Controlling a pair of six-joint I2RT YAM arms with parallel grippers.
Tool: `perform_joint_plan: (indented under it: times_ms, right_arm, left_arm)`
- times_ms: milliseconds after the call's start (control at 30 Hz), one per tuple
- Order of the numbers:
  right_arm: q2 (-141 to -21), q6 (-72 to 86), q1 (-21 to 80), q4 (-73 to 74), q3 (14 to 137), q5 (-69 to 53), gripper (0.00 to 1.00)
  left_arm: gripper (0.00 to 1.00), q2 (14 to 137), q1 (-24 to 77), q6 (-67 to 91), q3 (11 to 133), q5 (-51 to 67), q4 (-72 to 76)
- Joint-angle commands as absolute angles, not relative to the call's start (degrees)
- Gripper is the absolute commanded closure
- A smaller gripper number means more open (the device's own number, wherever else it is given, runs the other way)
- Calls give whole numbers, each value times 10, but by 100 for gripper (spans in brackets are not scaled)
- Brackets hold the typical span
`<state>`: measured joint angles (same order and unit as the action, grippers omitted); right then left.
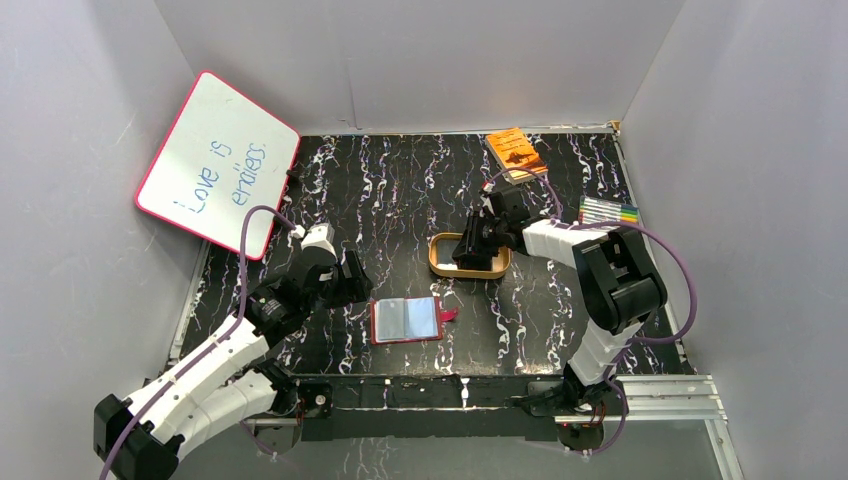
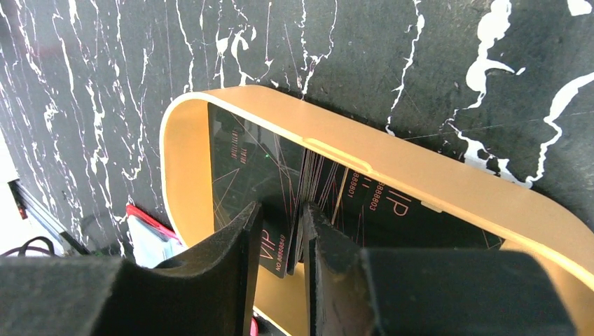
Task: Put the credit cards into the card holder
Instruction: Pick up the credit card from the storage box.
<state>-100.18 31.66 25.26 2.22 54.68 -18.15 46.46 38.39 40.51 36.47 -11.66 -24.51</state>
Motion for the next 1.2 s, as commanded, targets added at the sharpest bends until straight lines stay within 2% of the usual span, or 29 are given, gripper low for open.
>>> perform_joint_plan:
  times_ms: [0,367,933,1167]
  right_arm:
    - [-995,310,250,17,546,-159,67]
    - [-975,307,239,18,533,-159,76]
    - [-936,309,224,20,504,-167,97]
    - [-909,320,224,24,497,-183,100]
  left_arm:
    - [25,465,383,404,368,-130,-253]
    - [25,468,383,404,369,-129,-253]
    - [25,469,383,405,368,-127,-254]
    - [25,466,383,405,369,-127,-254]
